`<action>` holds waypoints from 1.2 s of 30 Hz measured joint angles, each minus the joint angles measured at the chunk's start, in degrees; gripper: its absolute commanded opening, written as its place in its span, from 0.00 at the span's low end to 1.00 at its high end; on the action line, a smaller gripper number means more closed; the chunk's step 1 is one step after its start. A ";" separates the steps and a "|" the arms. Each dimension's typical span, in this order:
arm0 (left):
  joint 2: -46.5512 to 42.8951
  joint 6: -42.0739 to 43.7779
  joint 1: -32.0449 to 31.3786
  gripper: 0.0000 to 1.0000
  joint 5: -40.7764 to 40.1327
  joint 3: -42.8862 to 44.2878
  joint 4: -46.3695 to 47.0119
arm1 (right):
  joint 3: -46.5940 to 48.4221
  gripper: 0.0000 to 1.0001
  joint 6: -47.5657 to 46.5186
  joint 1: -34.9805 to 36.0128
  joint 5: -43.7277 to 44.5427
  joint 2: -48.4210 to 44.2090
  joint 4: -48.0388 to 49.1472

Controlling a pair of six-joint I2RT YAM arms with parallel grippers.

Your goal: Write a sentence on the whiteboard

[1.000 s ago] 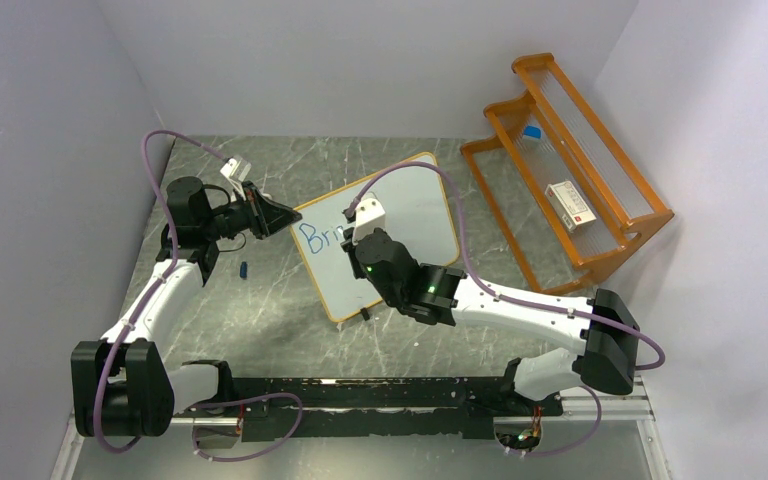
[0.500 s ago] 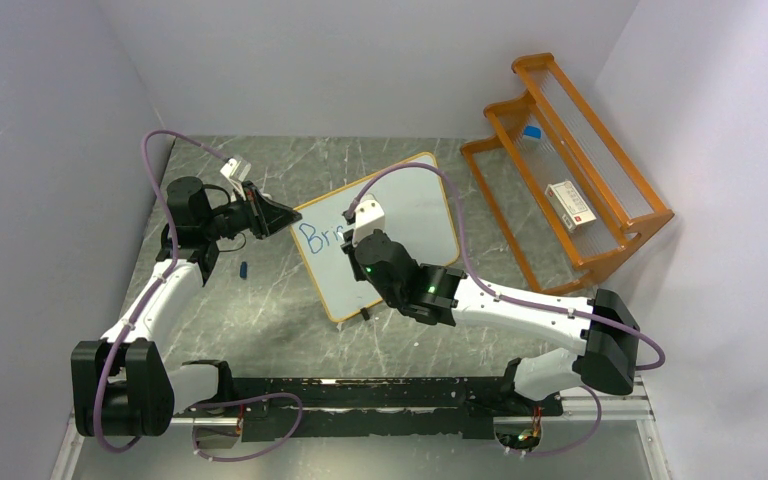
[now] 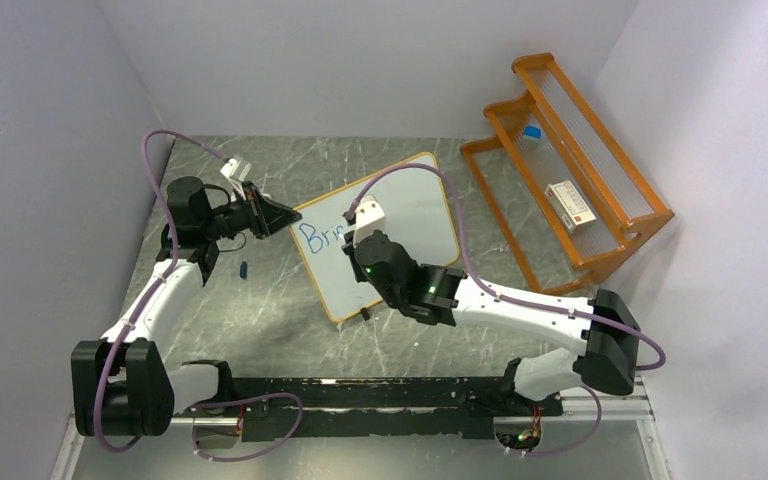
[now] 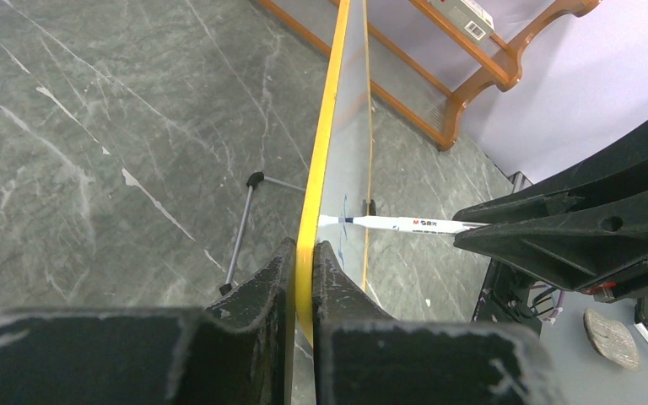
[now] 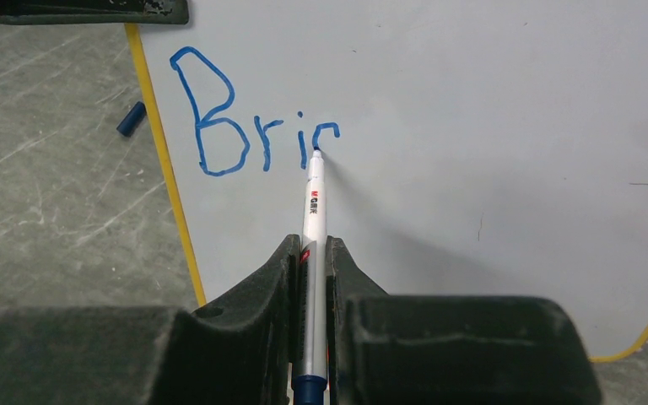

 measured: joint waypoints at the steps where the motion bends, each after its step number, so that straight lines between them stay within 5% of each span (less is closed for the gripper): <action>1: 0.00 0.02 0.00 0.05 0.00 0.00 0.00 | -0.02 0.00 0.02 0.02 0.00 0.00 -0.15; 36: 0.00 0.39 -0.02 0.05 0.00 0.07 -0.04 | -0.61 0.00 -1.49 -0.04 2.84 -0.39 0.61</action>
